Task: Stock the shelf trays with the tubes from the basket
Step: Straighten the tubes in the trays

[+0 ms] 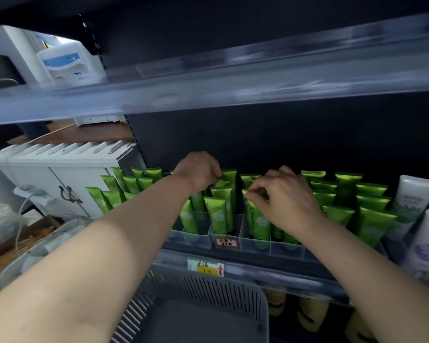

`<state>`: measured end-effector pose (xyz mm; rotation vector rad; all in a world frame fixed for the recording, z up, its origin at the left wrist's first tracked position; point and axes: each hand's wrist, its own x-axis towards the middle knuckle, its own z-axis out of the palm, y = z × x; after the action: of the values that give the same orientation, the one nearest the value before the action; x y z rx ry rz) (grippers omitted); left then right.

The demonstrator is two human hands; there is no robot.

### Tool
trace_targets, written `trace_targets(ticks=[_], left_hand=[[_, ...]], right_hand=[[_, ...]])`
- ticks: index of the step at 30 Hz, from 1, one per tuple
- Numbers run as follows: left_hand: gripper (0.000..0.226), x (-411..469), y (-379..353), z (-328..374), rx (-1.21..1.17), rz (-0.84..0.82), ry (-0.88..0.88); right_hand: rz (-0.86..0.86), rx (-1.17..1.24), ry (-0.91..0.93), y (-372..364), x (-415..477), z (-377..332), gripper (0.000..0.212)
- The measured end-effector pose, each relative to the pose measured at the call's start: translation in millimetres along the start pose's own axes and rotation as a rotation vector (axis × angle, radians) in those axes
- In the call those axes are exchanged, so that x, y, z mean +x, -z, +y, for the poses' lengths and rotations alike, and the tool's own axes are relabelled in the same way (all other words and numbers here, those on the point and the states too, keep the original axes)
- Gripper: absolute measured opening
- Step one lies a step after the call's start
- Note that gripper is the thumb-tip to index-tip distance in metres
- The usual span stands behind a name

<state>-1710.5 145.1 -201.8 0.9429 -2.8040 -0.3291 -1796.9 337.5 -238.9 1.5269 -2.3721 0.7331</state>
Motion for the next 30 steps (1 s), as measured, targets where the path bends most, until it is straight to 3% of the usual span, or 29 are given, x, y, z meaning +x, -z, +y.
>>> trace_targets(ticks=[8,14,23,30], left_hand=[[0.020,-17.6,6.6,12.6,-0.053,0.078,-0.053],[0.019,-35.1,-5.6,19.1,-0.095,0.118,-0.127],[0.018,-32.7,-4.3,38.0,-0.135,0.156,-0.187],[0.034,-5.9,-13.2,57.8,0.138,0.099,-0.177]], right_hand=[[-0.106,-0.051,-0.025,8.7,-10.6,-2.9,0.013],[-0.046,-0.029,-0.049,1.3,-5.6,-13.7,0.016],[-0.112,0.004,-0.029,5.3,-10.6,-8.2,0.031],[-0.018,-0.023,-0.017,17.2,-23.0,16.2,0.016]])
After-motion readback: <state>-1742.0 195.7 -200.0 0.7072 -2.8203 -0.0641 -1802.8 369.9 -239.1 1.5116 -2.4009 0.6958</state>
